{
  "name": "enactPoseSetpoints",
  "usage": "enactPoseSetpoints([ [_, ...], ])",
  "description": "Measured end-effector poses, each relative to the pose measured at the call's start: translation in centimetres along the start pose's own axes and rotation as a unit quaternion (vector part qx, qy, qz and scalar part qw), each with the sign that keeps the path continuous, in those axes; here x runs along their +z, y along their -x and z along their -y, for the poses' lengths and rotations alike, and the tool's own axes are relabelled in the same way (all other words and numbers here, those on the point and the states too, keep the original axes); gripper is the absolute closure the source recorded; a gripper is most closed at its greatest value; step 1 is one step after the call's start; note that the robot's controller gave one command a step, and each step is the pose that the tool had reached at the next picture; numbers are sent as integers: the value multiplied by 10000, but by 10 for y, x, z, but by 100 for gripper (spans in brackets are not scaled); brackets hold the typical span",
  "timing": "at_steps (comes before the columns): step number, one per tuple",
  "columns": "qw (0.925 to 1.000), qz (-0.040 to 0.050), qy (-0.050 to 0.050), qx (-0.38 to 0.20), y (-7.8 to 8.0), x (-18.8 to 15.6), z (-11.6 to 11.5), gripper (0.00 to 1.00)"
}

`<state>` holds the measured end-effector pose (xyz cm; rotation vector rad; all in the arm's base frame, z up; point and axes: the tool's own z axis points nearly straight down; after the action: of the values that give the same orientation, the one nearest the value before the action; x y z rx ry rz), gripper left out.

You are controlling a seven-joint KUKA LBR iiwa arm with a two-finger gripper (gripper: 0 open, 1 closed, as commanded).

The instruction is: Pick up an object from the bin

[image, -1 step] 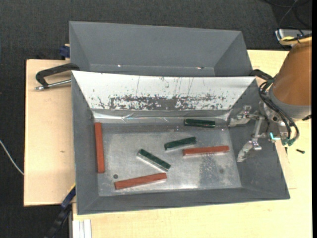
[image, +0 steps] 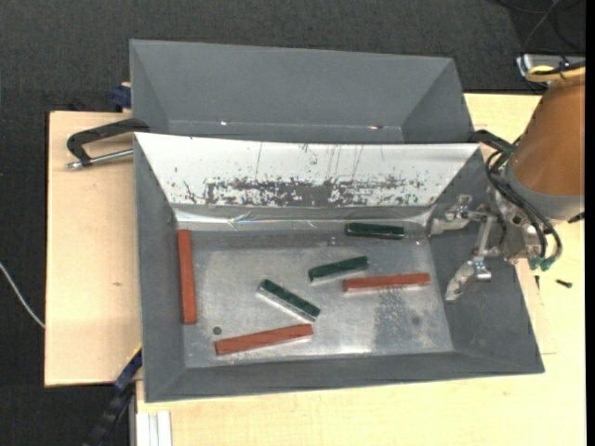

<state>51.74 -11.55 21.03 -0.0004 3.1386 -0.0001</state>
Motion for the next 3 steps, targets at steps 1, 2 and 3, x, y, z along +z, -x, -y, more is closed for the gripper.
enactPoseSetpoints([
  [1,10000,15,-1,24,9,85,-26,0],
  [2,10000,-22,8,5,12,112,-34,0],
  [3,9972,15,3,748,1,66,-34,0],
])
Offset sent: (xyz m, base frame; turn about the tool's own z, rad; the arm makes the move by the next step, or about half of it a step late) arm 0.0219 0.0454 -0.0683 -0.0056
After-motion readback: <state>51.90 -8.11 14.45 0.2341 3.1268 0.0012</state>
